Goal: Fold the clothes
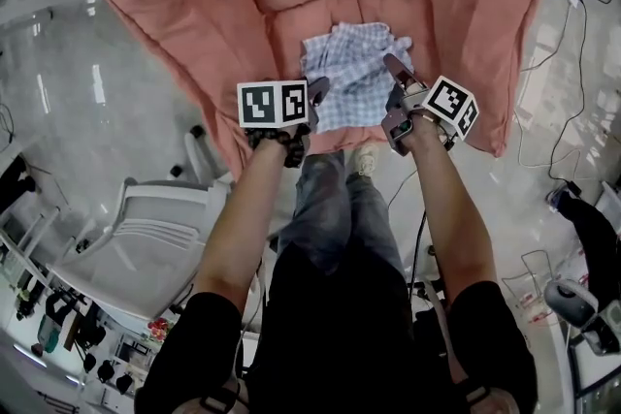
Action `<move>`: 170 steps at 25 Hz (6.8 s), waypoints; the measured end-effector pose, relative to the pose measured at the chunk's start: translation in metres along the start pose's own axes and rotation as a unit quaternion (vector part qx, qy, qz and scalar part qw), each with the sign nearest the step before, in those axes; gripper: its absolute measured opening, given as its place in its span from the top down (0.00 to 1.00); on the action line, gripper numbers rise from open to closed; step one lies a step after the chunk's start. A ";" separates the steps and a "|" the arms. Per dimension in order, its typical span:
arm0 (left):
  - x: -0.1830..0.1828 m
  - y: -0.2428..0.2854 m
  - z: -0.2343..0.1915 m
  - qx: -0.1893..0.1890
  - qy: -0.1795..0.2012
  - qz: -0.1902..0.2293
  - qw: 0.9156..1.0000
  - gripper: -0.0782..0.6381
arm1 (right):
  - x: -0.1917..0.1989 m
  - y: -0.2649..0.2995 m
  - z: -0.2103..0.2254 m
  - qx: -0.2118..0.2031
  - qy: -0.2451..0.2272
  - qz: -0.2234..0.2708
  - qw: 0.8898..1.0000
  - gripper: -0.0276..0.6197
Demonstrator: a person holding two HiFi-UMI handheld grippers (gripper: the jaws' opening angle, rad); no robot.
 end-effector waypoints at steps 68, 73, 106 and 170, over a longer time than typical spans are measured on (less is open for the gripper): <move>-0.024 -0.093 0.040 -0.015 0.149 0.042 0.988 0.73 | 0.101 0.095 -0.069 0.057 -0.230 -0.050 0.970 0.85; -0.030 -0.098 0.039 -0.011 0.151 0.044 0.987 0.73 | 0.097 0.112 -0.074 0.079 -0.251 -0.052 0.963 0.86; -0.015 0.042 0.013 -0.080 0.197 0.070 0.975 0.73 | 0.007 0.041 -0.007 0.049 -0.445 0.005 0.894 0.86; 0.001 -0.371 0.357 -0.088 0.453 0.389 0.797 0.88 | 0.061 -0.439 -0.255 -0.169 -0.468 0.341 0.797 0.95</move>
Point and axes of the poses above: the fingertips, and each gripper's own axes: y forward along the fingers, z to its right, x out of its underside, the point moved 3 cm from there along -y, backward along the fingers, and after that the axes turned 14 degrees about x, right-handed, at the moved point
